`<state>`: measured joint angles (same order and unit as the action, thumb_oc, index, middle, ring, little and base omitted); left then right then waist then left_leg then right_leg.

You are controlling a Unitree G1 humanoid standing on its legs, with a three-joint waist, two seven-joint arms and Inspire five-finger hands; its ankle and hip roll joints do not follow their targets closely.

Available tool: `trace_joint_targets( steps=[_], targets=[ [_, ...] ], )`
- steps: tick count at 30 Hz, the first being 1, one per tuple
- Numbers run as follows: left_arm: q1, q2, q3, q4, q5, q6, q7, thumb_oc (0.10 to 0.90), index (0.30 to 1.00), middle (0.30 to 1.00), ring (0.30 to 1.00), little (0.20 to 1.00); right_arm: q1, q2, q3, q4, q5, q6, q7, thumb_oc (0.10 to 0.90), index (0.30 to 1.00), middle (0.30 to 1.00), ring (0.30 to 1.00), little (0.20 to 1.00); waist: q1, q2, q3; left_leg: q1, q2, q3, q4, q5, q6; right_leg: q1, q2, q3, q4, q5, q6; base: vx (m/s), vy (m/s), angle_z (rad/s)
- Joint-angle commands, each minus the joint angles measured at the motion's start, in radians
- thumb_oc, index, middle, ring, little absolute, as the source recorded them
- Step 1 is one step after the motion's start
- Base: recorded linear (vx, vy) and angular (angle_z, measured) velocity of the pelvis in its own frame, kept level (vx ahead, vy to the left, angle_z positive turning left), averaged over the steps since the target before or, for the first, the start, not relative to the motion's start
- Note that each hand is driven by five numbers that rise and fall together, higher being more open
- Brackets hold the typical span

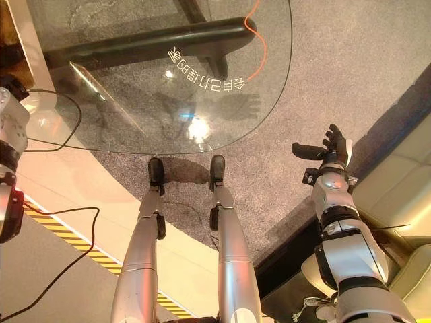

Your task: Wipe the table with a cloth and put it in the basket.

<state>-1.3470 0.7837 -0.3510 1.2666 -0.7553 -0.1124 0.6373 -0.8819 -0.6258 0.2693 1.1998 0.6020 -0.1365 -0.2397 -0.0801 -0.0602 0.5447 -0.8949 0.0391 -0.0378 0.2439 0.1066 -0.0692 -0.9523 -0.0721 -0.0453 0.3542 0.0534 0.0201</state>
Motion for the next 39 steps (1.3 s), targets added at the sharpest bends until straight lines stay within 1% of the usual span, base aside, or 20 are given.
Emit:
trace_joint_targets(
  steps=[1, 11, 15, 16, 17, 18, 21, 25, 39],
  targets=[
    [-0.102, 0.137, 0.001, 0.042, -0.003, -0.042, 0.027, 0.100, 0.300, 0.300, 0.300, 0.200, 0.026, -0.123, 0.018, 0.030, 0.023, -0.034, -0.010, 0.800, 0.900, 0.900, 0.900, 0.900, -0.022, 0.050, -0.025, -0.004, 0.014, -0.023, 0.113, -0.112, 0.001, 0.056, 0.026, 0.055, 0.039, -0.128, 0.034, 0.00, 0.000, 0.00],
    [-0.095, 0.131, 0.006, 0.092, -0.027, -0.012, 0.036, 0.100, 0.300, 0.300, 0.300, 0.200, 0.021, -0.115, 0.028, 0.030, 0.025, -0.036, -0.015, 0.800, 0.900, 0.900, 0.900, 0.900, -0.025, 0.046, -0.025, -0.010, 0.015, -0.026, 0.115, -0.109, 0.000, 0.051, 0.027, 0.056, 0.037, -0.124, 0.032, 0.00, 0.000, 0.00],
    [-0.096, 0.133, 0.010, 0.109, -0.042, 0.019, 0.039, 0.100, 0.300, 0.300, 0.300, 0.200, 0.015, -0.115, 0.033, 0.028, 0.028, -0.031, -0.018, 0.800, 0.900, 0.900, 0.900, 0.900, -0.025, 0.042, -0.025, -0.015, 0.016, -0.028, 0.116, -0.109, -0.001, 0.047, 0.027, 0.055, 0.037, -0.122, 0.033, 0.00, 0.000, 0.00],
    [-0.094, 0.132, 0.009, 0.119, -0.056, 0.043, 0.029, 0.133, 0.328, 0.328, 0.328, 0.233, 0.013, -0.114, 0.035, 0.028, 0.030, -0.030, -0.018, 0.800, 0.900, 0.900, 0.900, 0.900, -0.025, 0.040, -0.025, -0.017, 0.016, -0.028, 0.117, -0.109, -0.001, 0.045, 0.027, 0.055, 0.037, -0.121, 0.033, 0.00, 0.000, 0.00],
    [-0.095, 0.131, 0.009, 0.120, -0.059, 0.045, 0.030, 0.660, 0.780, 0.780, 0.780, 0.760, 0.011, -0.114, 0.036, 0.028, 0.031, -0.029, -0.018, 0.800, 0.900, 0.900, 0.900, 0.900, -0.025, 0.040, -0.025, -0.018, 0.016, -0.028, 0.117, -0.109, -0.001, 0.044, 0.027, 0.055, 0.037, -0.121, 0.032, 0.00, 0.000, 0.00],
    [-0.093, 0.130, 0.012, 0.128, -0.065, 0.044, 0.027, 0.800, 0.900, 0.900, 0.900, 0.900, 0.009, -0.115, 0.037, 0.030, 0.030, -0.028, -0.015, 0.800, 0.900, 0.900, 0.900, 0.900, -0.025, 0.039, -0.025, -0.017, 0.014, -0.028, 0.117, -0.108, -0.001, 0.046, 0.028, 0.055, 0.036, -0.121, 0.032, 0.00, 0.000, 0.00],
    [-0.089, 0.131, 0.013, 0.141, -0.085, 0.053, 0.011, 0.800, 0.900, 0.900, 0.900, 0.900, 0.011, -0.119, 0.036, 0.032, 0.032, -0.028, -0.010, 0.800, 0.900, 0.900, 0.900, 0.900, -0.027, 0.041, -0.025, -0.016, 0.015, -0.028, 0.118, -0.108, -0.001, 0.045, 0.028, 0.056, 0.038, -0.120, 0.032, 0.00, 0.000, 0.00],
    [-0.086, 0.130, 0.016, 0.151, -0.099, 0.037, 0.005, 0.800, 0.900, 0.900, 0.900, 0.900, 0.010, -0.120, 0.036, 0.036, 0.032, -0.031, -0.005, 0.800, 0.900, 0.900, 0.900, 0.900, -0.028, 0.041, -0.025, -0.016, 0.014, -0.029, 0.119, -0.108, -0.002, 0.045, 0.027, 0.057, 0.037, -0.119, 0.032, 0.00, 0.000, 0.00],
    [-0.087, 0.132, 0.017, 0.150, -0.113, 0.019, 0.018, 0.800, 0.900, 0.900, 0.900, 0.900, 0.014, -0.118, 0.042, 0.037, 0.041, -0.036, -0.006, 0.800, 0.900, 0.900, 0.900, 0.900, -0.028, 0.042, -0.025, -0.006, 0.017, -0.027, 0.114, -0.105, -0.001, 0.055, 0.026, 0.058, 0.032, -0.116, 0.033, 0.00, 0.000, 0.00]
  ],
)
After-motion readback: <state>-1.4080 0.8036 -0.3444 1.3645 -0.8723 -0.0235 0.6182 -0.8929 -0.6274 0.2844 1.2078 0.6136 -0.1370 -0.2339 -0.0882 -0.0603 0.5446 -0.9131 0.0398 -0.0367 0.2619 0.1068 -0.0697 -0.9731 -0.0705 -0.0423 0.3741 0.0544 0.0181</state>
